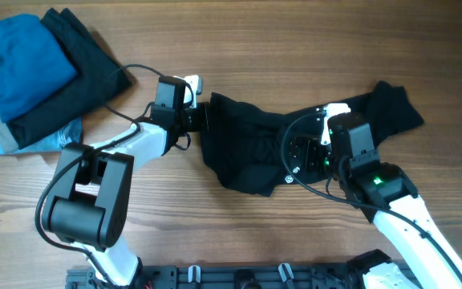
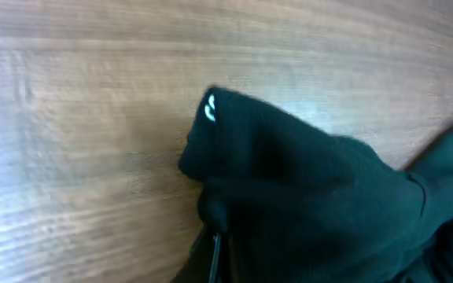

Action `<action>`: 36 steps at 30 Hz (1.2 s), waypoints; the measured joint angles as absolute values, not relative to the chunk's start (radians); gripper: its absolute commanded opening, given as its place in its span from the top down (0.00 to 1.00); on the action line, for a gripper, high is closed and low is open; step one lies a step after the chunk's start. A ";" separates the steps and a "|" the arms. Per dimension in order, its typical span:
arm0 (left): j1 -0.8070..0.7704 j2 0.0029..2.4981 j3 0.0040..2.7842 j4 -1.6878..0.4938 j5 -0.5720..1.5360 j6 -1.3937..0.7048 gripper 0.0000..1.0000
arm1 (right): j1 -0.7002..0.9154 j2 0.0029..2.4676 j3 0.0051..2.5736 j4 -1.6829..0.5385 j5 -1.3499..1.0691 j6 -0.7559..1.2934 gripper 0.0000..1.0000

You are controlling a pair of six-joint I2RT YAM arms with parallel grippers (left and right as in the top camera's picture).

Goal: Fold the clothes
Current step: 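Grasp the shirt's left edge with the left gripper and pull it leftward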

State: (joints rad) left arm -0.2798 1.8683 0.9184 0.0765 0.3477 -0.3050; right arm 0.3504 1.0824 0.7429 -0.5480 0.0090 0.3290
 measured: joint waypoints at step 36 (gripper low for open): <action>-0.309 1.923 1.252 -0.324 0.288 -0.380 0.96 | 0.350 1.196 0.743 -0.531 0.099 0.382 0.00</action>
State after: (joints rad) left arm -0.3092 1.9232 1.2518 -0.3241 0.2878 -0.3801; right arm 0.3504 1.1961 0.7429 -0.5312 0.0994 0.3824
